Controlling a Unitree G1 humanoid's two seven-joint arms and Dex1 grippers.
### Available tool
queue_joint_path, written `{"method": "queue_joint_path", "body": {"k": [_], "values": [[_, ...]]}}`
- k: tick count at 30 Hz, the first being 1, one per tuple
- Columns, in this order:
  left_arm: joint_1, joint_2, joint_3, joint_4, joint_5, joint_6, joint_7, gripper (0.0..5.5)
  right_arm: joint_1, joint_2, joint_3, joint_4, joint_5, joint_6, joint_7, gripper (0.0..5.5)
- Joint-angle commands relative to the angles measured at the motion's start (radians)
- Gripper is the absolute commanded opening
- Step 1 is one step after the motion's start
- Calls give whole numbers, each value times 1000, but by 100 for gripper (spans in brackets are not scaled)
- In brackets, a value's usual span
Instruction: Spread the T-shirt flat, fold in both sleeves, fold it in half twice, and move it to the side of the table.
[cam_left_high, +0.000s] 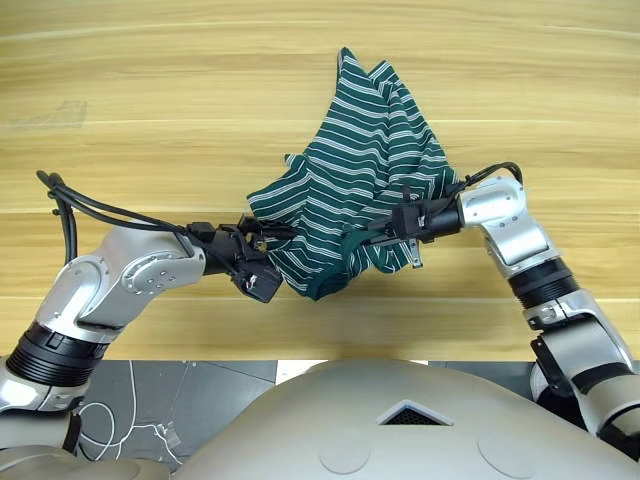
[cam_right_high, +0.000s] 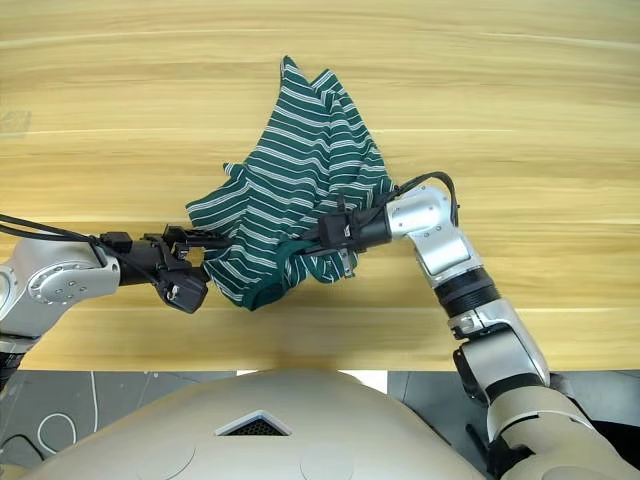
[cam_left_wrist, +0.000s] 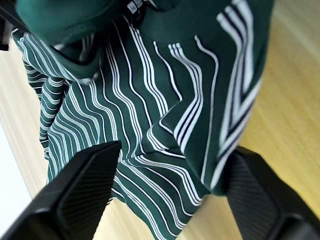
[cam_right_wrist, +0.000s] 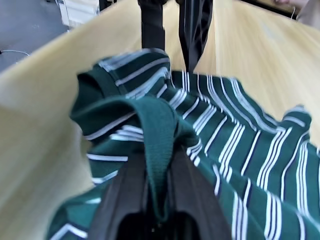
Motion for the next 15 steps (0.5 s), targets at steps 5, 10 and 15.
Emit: {"method": "queue_joint_path", "body": {"k": [5, 10, 15], "values": [[-25, -32, -6, 23, 26, -3, 10, 464, 82, -75, -136, -275, 492, 562, 205, 181], [-41, -48, -9, 29, 18, -2, 5, 540, 126, -127, -261, -421, 705, 788, 192, 277], [-50, -50, -1, 36, 5, 0, 4, 540, 144, -147, -364, -444, 717, 776, 144, 298]]}}
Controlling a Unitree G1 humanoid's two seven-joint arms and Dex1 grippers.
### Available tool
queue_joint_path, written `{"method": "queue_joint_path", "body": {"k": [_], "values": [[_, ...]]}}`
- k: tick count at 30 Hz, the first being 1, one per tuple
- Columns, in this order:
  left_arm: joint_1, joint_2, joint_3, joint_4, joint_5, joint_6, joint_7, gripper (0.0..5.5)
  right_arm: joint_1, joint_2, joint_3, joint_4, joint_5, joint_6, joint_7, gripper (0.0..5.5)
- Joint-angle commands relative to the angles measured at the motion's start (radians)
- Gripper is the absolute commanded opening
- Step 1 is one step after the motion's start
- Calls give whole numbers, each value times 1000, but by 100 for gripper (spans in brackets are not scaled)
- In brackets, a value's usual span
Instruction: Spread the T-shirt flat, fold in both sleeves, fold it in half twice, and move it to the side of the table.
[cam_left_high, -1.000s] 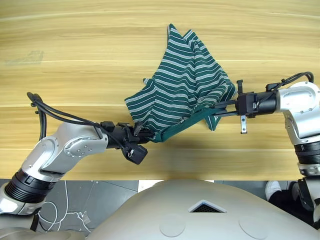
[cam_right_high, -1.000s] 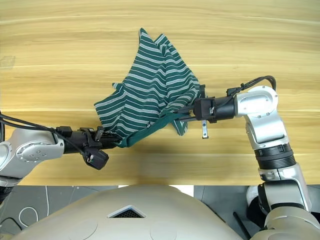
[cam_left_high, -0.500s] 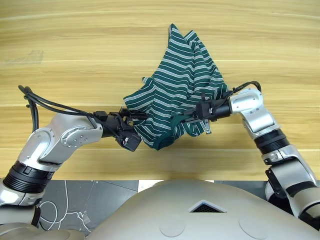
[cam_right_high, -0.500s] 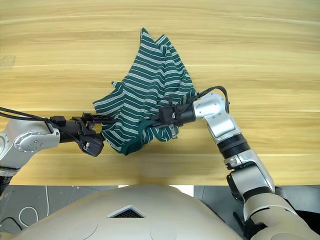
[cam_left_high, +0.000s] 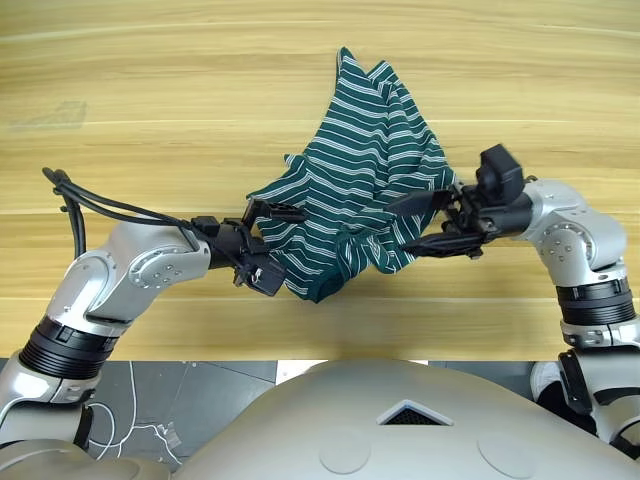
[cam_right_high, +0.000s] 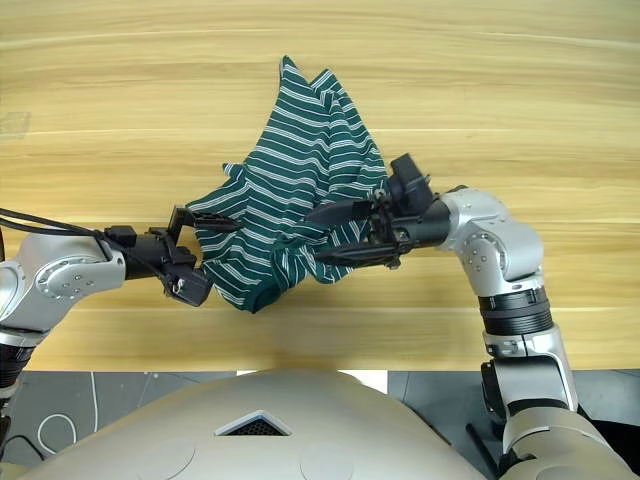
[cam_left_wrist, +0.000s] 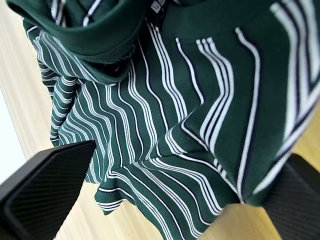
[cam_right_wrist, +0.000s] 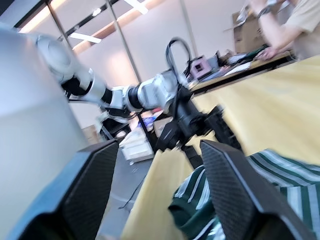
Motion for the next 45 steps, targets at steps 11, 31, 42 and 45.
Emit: {"method": "queue_joint_path", "body": {"k": [11, 31, 42, 45], "values": [[-256, -169, 29, 314, 95, -79, 298, 540, 158, -248, 109, 94, -633, -664, -35, 298], [-260, -162, 15, 408, 135, -150, 410, 540, 96, -109, 160, 337, -745, -889, -205, 251], [-253, -178, -3, 439, 156, -152, 430, 540, 72, -128, 173, 414, -743, -900, -178, 44], [-244, -195, -30, 484, 172, -153, 438, 540, 64, -145, 173, 401, -732, -886, -154, 4]]}}
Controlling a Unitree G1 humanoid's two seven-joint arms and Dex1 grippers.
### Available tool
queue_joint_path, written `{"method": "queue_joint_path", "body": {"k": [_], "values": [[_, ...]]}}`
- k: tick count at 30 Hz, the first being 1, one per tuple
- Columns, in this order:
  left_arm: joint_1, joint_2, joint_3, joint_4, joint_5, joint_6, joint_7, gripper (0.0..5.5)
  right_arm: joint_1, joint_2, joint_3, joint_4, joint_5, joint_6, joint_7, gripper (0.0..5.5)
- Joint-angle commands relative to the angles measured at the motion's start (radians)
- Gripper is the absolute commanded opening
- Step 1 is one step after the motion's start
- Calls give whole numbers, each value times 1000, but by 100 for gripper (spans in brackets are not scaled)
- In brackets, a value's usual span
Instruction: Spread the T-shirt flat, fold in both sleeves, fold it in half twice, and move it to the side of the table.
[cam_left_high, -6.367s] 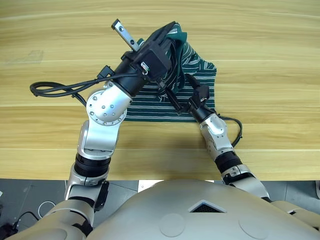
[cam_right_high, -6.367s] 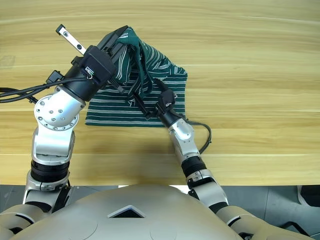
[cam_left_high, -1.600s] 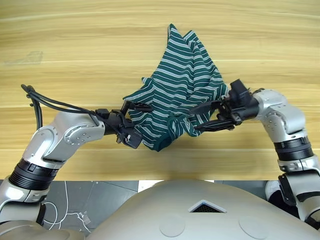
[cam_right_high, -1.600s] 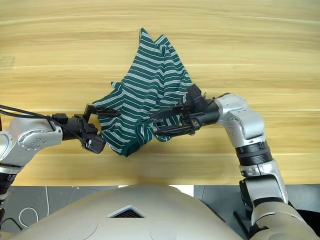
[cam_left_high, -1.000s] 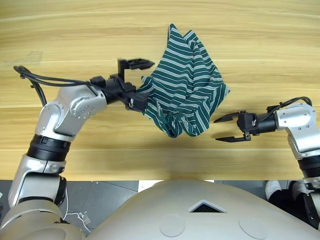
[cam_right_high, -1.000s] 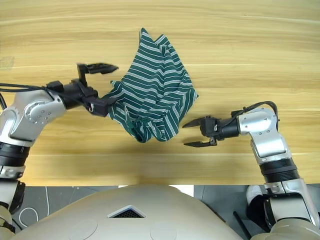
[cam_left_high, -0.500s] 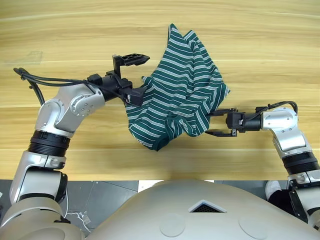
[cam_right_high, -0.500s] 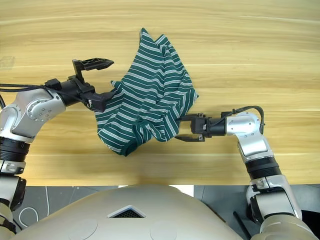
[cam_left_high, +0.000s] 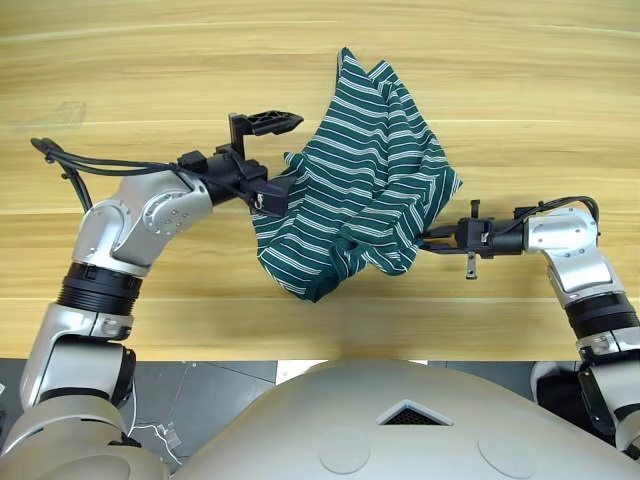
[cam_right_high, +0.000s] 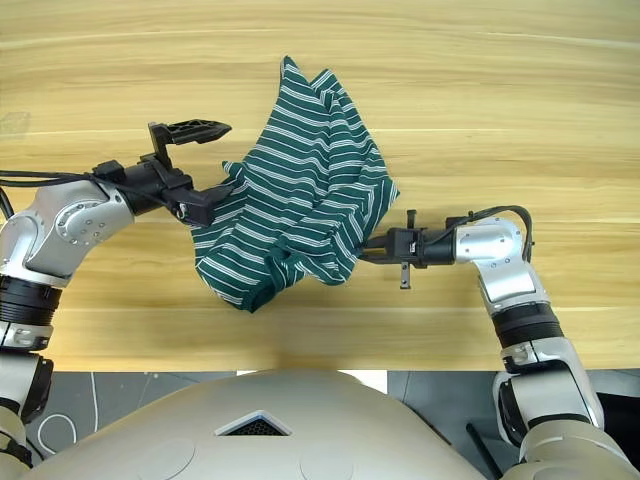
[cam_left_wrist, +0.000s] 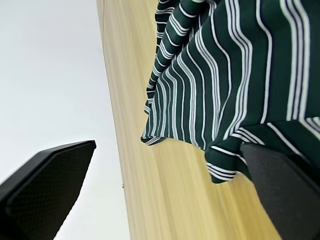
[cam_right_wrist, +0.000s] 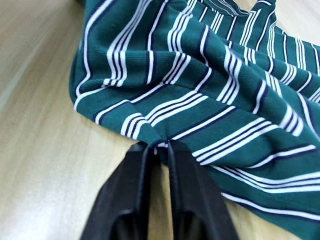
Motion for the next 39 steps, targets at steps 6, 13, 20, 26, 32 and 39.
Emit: {"method": "queue_joint_path", "body": {"k": [6, 13, 20, 26, 32, 39], "values": [[52, -94, -104, 175, 80, 0, 111, 540, -32, -93, -34, -67, 57, 93, 101, 2], [108, -28, -106, 188, 98, -6, 163, 540, -37, -265, -161, -164, 139, 195, 186, 2], [168, 66, -53, 69, 92, 4, 159, 540, 15, -283, -166, -254, 144, 256, 183, 2], [265, 101, -16, -79, 61, 41, 123, 540, 43, -250, -103, -260, 75, 251, 146, 2], [294, 95, -6, -107, 62, 55, 112, 540, 28, -285, -74, -206, -22, 238, 119, 103], [294, 88, -4, -102, 63, 59, 115, 540, -6, -316, -81, -84, -51, 190, 150, 249]]}}
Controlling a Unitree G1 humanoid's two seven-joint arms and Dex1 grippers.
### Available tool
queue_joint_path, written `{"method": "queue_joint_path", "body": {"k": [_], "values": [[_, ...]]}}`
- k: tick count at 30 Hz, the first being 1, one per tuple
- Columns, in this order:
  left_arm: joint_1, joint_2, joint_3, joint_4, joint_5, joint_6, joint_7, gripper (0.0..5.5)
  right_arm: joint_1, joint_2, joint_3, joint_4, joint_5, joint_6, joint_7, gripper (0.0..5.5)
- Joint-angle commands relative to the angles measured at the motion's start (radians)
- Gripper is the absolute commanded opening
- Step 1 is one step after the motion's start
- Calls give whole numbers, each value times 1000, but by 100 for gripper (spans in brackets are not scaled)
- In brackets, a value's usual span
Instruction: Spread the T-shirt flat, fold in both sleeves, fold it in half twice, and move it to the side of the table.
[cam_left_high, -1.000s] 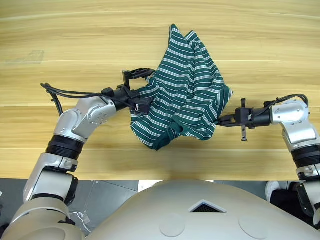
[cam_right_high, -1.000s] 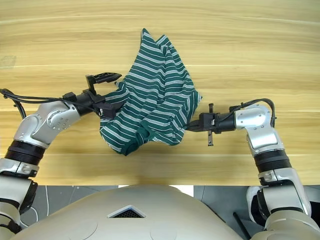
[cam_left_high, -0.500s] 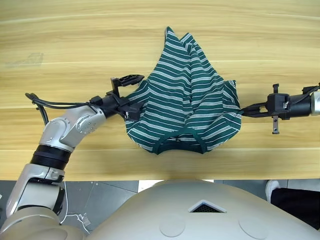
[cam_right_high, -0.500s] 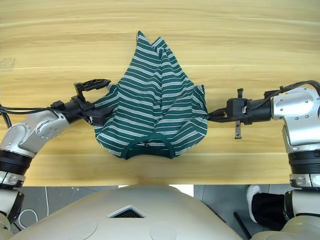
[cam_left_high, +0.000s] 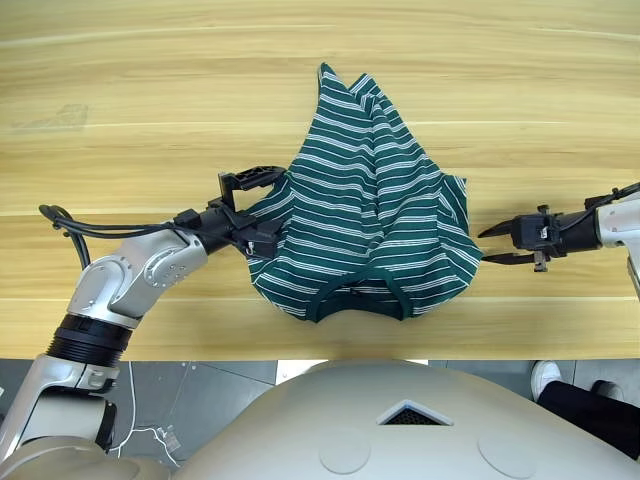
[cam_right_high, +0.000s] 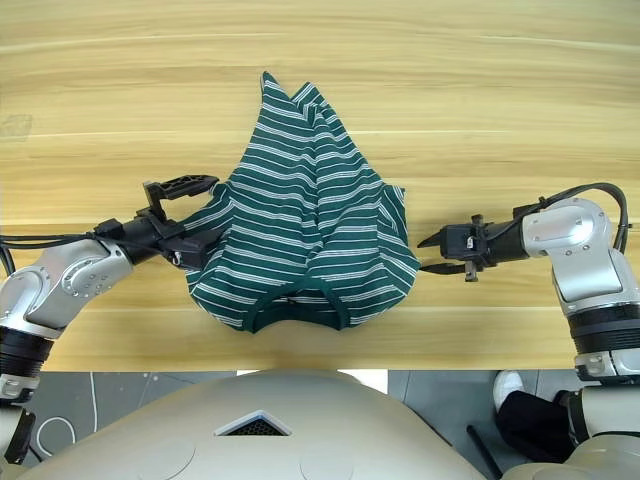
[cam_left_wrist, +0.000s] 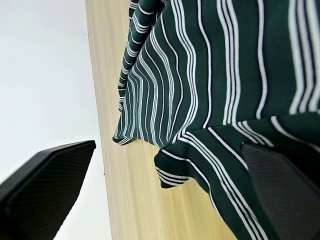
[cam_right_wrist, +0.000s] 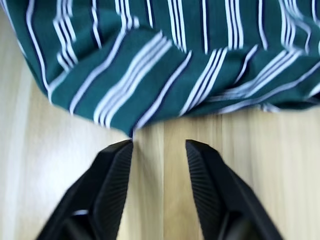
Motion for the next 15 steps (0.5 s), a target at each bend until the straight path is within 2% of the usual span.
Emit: {"method": "queue_joint_path", "body": {"k": [1, 5, 12, 15], "values": [[21, 1, -18, 24, 18, 6, -29, 540, -21, 3, -31, 3, 100, 36, 63, 267], [16, -6, -24, 32, 19, 5, -28, 540, -19, 36, -60, 0, 191, 50, 94, 342], [6, -29, -43, 49, 34, 2, -21, 540, 8, 153, -30, 105, 148, -64, 8, 479], [0, -35, -45, 55, 38, -2, -17, 540, -12, 183, -31, 188, 116, -119, -34, 522]]}}
